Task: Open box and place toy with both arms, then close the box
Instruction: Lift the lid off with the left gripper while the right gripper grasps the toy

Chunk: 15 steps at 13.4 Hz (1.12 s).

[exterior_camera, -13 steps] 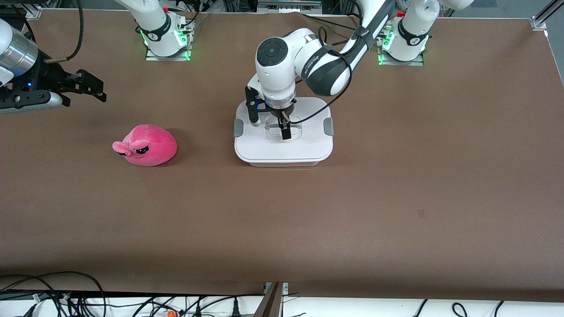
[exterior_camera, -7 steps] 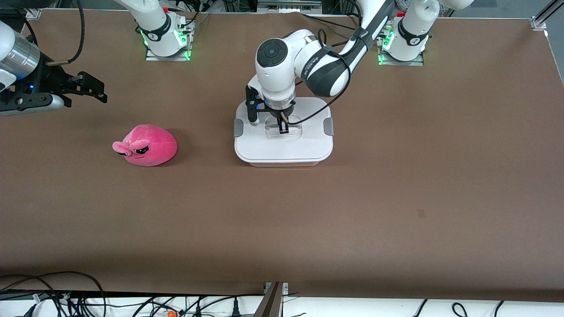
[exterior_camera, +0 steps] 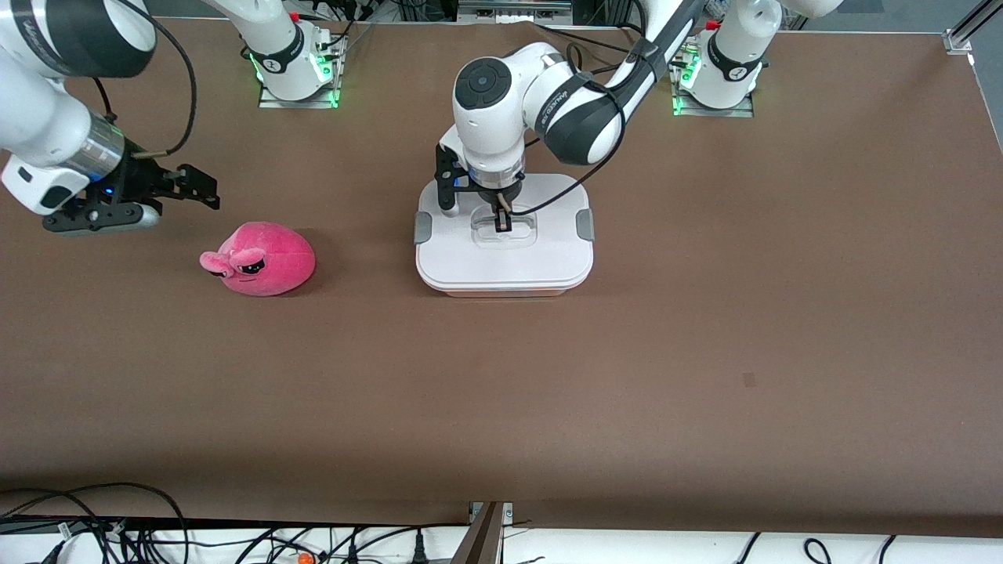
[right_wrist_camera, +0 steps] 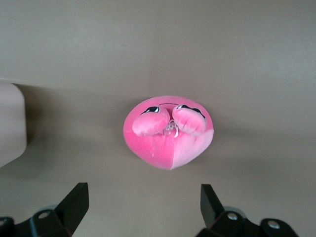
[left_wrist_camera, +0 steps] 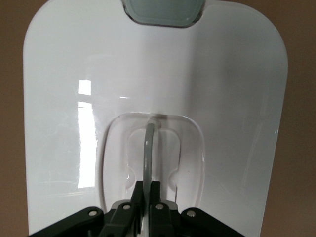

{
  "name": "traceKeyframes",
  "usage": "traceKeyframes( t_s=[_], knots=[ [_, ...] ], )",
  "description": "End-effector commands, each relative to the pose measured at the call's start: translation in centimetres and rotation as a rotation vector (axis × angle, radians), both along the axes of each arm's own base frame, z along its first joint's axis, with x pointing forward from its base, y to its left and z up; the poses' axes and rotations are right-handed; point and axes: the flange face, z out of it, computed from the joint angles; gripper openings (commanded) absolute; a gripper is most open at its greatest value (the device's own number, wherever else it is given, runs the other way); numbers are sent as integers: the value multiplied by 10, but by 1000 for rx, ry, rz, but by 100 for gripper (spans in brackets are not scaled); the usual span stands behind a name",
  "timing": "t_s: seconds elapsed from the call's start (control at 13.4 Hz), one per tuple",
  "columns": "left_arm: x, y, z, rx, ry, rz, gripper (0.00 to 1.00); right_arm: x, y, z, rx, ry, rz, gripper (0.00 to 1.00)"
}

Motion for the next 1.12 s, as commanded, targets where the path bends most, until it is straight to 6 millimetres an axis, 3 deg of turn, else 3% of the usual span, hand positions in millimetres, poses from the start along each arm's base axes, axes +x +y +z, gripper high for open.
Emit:
traceKeyframes(
  t_s=[0.0, 0.15, 0.3, 0.45, 0.67, 0.9, 1.05],
  knots=[
    [-1, 10, 29, 18, -5, 3, 0, -4, -1, -51, -3, -18, 7, 100],
    [7, 29, 49, 35, 9, 27, 0, -10, -3, -76, -4, -37, 4, 100],
    [33, 78, 70, 73, 47, 88, 0, -14, -4, -92, -5, -57, 11, 100],
    [70, 153, 89, 112, 98, 189, 0, -15, -4, -107, -9, -55, 15, 100],
    [138, 294, 115, 96, 133, 244, 0, -7, -3, -143, -26, -65, 29, 100],
    [174, 429, 126, 86, 155, 258, 0, -5, -5, -173, -36, -70, 42, 100],
    [181, 497, 127, 71, 168, 221, 0, -7, -6, -188, -41, -80, 43, 100]
  ],
)
